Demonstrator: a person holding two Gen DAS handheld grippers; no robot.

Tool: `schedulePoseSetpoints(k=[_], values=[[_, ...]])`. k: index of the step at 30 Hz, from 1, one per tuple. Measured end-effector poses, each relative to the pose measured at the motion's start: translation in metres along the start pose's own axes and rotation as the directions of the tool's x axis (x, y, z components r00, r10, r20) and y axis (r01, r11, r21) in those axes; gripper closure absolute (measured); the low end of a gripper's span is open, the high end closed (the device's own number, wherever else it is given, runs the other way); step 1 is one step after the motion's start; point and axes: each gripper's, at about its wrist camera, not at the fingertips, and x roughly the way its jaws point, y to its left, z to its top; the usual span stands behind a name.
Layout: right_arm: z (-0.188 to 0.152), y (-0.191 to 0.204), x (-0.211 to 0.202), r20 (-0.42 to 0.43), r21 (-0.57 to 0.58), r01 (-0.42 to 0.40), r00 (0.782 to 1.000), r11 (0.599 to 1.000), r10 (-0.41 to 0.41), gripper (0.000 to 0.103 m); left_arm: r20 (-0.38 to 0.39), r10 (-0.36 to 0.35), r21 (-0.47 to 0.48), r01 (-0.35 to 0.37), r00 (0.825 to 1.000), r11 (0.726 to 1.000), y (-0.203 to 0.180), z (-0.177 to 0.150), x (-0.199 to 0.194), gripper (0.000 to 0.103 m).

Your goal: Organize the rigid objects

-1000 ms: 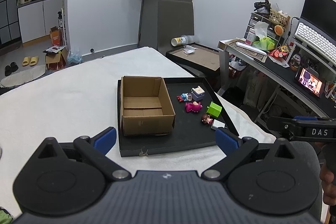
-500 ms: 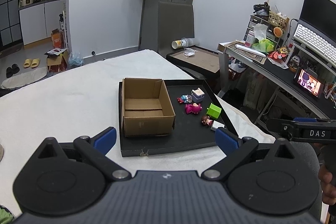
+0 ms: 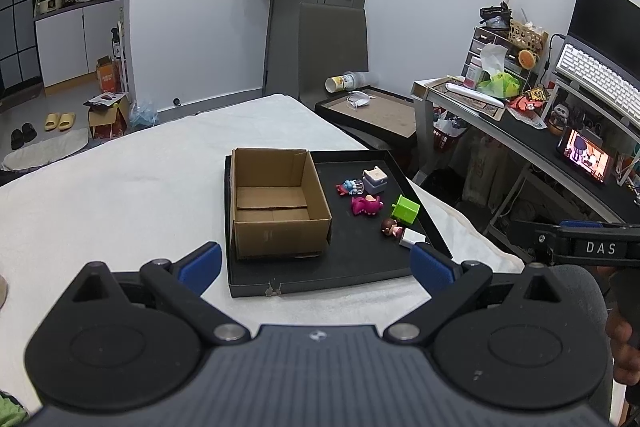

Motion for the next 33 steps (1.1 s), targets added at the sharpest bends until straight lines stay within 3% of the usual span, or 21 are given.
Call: schedulePoseSetpoints(k=[20,33], values=[[0.000,0.000,0.001,-0.006,0.004,-0.010,1.000,1.000,0.010,0.000,-0.012,-0.001,0.005,0.001,1.000,1.000,-0.004,0.001,0.007,0.003],[-0.002,-0.008,0.016,-0.002,0.028,-0.007,1.000,1.000,0.007,0.000,-0.038,-0.008,-0.011,0.008,0.999,1.000,0.006,-0.004,0.032,0.003]])
